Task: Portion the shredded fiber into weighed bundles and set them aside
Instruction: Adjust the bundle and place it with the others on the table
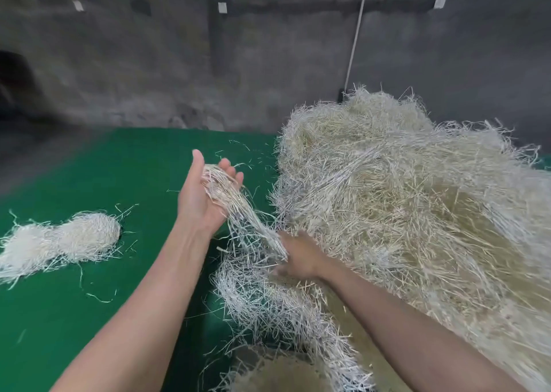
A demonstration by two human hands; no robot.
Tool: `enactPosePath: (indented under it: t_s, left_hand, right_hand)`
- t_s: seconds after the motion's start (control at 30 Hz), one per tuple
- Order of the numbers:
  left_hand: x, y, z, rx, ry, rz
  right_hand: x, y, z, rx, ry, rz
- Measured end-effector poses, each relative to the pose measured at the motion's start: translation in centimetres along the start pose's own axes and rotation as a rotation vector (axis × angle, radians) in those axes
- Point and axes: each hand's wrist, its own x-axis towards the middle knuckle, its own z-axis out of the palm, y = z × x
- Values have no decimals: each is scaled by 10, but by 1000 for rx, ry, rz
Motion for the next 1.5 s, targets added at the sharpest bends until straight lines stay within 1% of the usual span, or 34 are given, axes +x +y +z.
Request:
enactPosePath:
  t_s: [0.07,0.13,0.17,0.23,0.3,0.37,0.43,0.47,0.5,0.57,0.6,0.63,0.67,0.7,0.73,0.77,0.8,0.83,0.87,0.9,0.93,0.97,1.03,1.07,1.1,1.2,1.23,1.3,1.33,1.37,1.4,1.43,1.47,1.5]
  left_hand:
    - [4,6,4,55,56,52]
    - [5,3,8,130,27,121]
    - [5,2,10,138,10,138]
    - [6,1,17,133,-16,151]
    - [5,-2,26,131,-26,116]
    - [2,-8,34,136,-82,85]
    - [-3,-9,39,184,-197,139]
    - [-4,-8,37,304,-247,223]
    - [-5,-6,34,526,-291,330]
    - [-8,-5,24,1192,-341,481]
    - [-9,-8,16,1565,-389,430]
    - [-11,-14,7,1874,-458,291]
    - [-11,-21,-2,2105,-542,155]
    - [-8,-28,-11,2231,-600,87]
    - [-7,-30,-14,2264,-600,111]
    - [-5,-27,-13,2229,-539,219]
    - [-2,-22,-10,2123,-401,327]
    - [3,-18,-6,1937,-220,412]
    - [8,-13,-2,1650,-64,448]
    - [11,-6,4,1331,35,430]
    - [12,0,13,1087,79,380]
    - [11,4,20,957,84,342]
    - [12,8,29,871,57,314]
    - [12,8,34,891,40,331]
    - [12,6,37,981,28,381]
    - [11,-7,34,1432,-38,575]
    - [11,-12,31,1474,-57,584]
    - [9,-17,29,1450,-34,507]
    - [6,-20,31,1453,-26,477]
    - [2,-24,36,1480,-44,476]
    - [-3,-29,40,1495,-93,487]
    - [-11,-34,46,1478,-155,500]
    - [-22,-39,52,1436,-213,506]
    - [-31,-41,55,1428,-270,518]
  right_hand:
    - [-7,32,8,-136,45,83]
    - [-15,54,6,-207,-32,157]
    - [-18,57,2,-173,-87,153]
    - [-22,38,-14,29,-110,37]
    - [-18,9,-37,193,14,-91]
    - [-12,-13,-49,208,55,-167]
    - [-13,-24,-45,216,-51,-164]
    - [-16,-28,-43,302,-98,-151]
    - [-20,-32,-43,451,-103,-145]
    - [-26,-36,-55,771,-44,-157]
    - [-27,-35,-63,890,7,-197]
    - [-28,-33,-72,937,57,-232]
    - [-28,-30,-80,907,108,-238]
    - [-27,-27,-83,817,155,-233]
    - [-27,-24,-82,713,182,-229]
    - [-25,-20,-76,599,179,-237]
    - [-24,-15,-68,457,163,-247]
    - [-23,-7,-56,287,134,-237]
    - [-24,4,-44,119,110,-199]
    - [-25,19,-30,-30,103,-154]
    - [-29,37,-18,-166,92,-90]
    - [-34,56,-6,-276,62,-23]
    - [-42,82,15,-367,-38,94]
    - [-44,87,21,-334,-77,128]
    - [-45,84,20,-263,-111,132]
    - [-47,52,-25,131,-78,42]
    - [-50,38,-50,283,21,-36]
    - [-65,3,-96,605,418,-176]
    - [-72,-13,-111,711,628,-242]
    - [-74,-30,-120,753,745,-313]
    - [-73,-47,-123,758,753,-355]
    - [-66,-61,-120,802,678,-360]
    - [-58,-74,-113,920,582,-322]
    - [-50,-84,-104,1119,525,-241]
